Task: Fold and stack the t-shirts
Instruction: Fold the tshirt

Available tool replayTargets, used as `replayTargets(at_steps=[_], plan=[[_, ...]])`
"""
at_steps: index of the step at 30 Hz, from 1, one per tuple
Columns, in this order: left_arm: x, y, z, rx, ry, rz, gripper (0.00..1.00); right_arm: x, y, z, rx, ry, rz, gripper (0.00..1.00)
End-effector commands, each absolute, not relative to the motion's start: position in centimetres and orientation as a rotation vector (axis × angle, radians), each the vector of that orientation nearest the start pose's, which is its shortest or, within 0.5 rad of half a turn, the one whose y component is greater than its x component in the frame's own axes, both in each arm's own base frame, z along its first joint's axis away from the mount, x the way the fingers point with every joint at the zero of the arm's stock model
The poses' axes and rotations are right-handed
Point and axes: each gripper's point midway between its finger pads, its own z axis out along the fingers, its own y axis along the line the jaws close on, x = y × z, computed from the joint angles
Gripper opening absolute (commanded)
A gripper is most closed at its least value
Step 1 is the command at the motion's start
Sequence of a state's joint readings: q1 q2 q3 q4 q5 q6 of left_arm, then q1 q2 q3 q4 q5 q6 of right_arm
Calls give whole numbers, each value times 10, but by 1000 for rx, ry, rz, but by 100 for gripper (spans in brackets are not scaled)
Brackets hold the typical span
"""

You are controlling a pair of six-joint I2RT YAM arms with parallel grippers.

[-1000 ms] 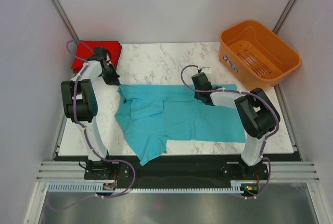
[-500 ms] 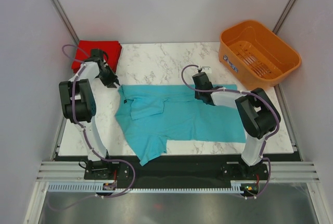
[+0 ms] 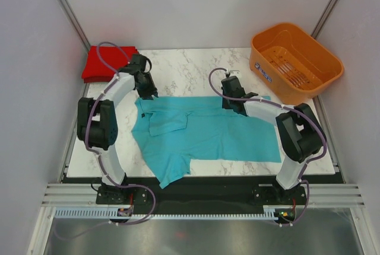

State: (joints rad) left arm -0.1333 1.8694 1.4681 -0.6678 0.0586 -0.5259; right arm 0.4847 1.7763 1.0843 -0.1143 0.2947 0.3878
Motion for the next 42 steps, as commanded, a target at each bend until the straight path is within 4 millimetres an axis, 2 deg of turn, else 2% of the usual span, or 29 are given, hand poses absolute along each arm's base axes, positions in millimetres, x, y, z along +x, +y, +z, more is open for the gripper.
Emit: replayTargets(at_steps=[1,3,6,7,8,11,13,16,22,27,29,32,33,34,35,36,37,38,39,40,41,42], plan=[[422,-97,49,-568,2704,-281,36,418,152,71,64,2302,20,31],[421,-94,30,-582,2740,-243,36,422,141,70,67,2295,-22,31],[423,-82,13,-601,2761,-168,36,429,121,62,95,2301,-71,31],[423,-79,10,-614,2765,-162,36,431,116,60,106,2299,-85,30],[425,-67,8,-644,2752,-117,36,433,105,54,128,2308,-106,30],[429,-56,0,-698,2747,-90,36,443,82,39,179,2326,-154,29],[435,-53,-2,-694,2745,-83,36,454,73,33,231,2335,-111,28],[438,-49,-1,-697,2738,-76,36,464,69,39,235,2326,-134,28],[450,-50,4,-678,2724,-112,40,474,59,29,254,2370,-165,28],[456,-46,12,-671,2706,-119,44,478,49,29,277,2367,-195,28],[458,-46,20,-662,2700,-146,44,482,50,33,264,2364,-178,28],[464,-56,49,-597,2661,-243,49,489,61,51,248,2341,-105,28],[466,-57,71,-575,2620,-265,50,495,64,70,256,2309,-74,28],[466,-57,82,-551,2606,-270,51,496,69,80,250,2298,-38,28],[461,-56,90,-547,2604,-261,52,494,73,88,253,2294,-18,29],[455,-54,98,-546,2598,-250,52,493,80,108,249,2261,21,29],[450,-49,116,-549,2560,-227,53,491,86,116,246,2250,50,29],[444,-47,124,-550,2542,-222,54,487,92,121,239,2247,80,30],[431,-46,118,-559,2564,-208,54,480,103,133,219,2232,118,31],[424,-43,131,-562,2533,-204,54,475,111,137,212,2233,149,31],[411,-42,121,-578,2560,-195,54,468,124,140,182,2242,191,33],[405,-41,119,-589,2566,-203,54,455,145,144,128,2243,234,33]])
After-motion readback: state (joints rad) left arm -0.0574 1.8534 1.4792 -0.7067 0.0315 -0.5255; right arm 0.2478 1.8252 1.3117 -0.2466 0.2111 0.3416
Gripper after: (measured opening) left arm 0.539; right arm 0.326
